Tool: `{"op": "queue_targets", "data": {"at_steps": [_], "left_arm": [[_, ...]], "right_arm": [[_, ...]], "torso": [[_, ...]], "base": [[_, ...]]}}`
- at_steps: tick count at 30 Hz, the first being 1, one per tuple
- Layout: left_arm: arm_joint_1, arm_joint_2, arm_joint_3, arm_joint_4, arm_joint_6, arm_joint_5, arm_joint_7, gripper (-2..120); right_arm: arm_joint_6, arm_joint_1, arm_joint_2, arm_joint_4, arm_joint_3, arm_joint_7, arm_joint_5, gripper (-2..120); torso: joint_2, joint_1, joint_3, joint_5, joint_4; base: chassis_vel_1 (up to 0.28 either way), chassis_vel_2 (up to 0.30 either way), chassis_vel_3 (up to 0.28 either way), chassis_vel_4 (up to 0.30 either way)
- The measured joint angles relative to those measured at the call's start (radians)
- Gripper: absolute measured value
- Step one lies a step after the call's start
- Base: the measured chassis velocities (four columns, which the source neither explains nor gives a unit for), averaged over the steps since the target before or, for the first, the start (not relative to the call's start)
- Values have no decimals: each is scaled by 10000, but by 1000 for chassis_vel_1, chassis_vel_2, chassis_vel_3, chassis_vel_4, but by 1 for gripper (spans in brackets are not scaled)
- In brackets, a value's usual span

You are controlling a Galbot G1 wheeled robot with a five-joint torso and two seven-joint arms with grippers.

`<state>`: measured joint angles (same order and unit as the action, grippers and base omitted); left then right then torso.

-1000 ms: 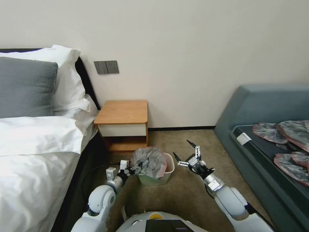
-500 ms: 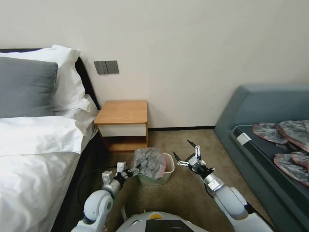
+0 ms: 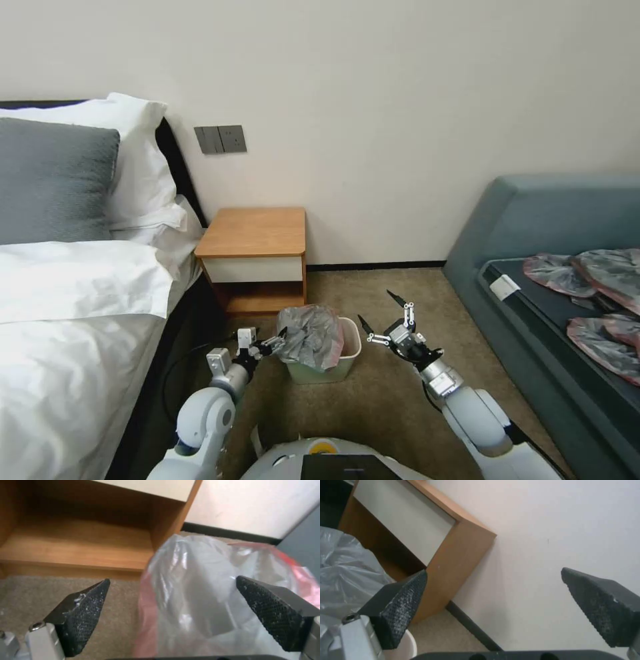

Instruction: Pick up the garbage bag from the table and place it over the trash can.

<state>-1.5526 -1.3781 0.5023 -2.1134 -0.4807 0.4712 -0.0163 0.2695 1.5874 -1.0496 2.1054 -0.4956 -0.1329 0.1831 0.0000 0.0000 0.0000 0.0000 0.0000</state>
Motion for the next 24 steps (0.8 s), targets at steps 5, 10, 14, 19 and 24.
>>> {"op": "queue_targets", "data": {"at_steps": [5,10,14,19,24], "left_arm": [[263,29,-243,450,-163,-238,-11,94],[558,59,-454,915,-399,-236,-258,93],[652,54,-462,1133,-495,-240,-355,89],[755,33,-439,1270,-574,-257,-447,83],[948,32,-469,1435,-713,-310,-618,76]], "right_arm": [[0,32,-22,14,16,-3,32,100],[-1,7,-14,30,98,-21,54,100],[-2,-37,99,29,146,-42,44,100],[9,-10,149,6,142,-53,32,100],[20,8,118,14,156,-68,41,100]], "torso": [[0,0,0,0,0],[0,0,0,-1,-2],[0,0,0,0,1],[0,0,0,1,1],[0,0,0,0,-1]], "base": [[0,0,0,0],[0,0,0,0],[0,0,0,0],[0,0,0,0],[0,0,0,0]]}}
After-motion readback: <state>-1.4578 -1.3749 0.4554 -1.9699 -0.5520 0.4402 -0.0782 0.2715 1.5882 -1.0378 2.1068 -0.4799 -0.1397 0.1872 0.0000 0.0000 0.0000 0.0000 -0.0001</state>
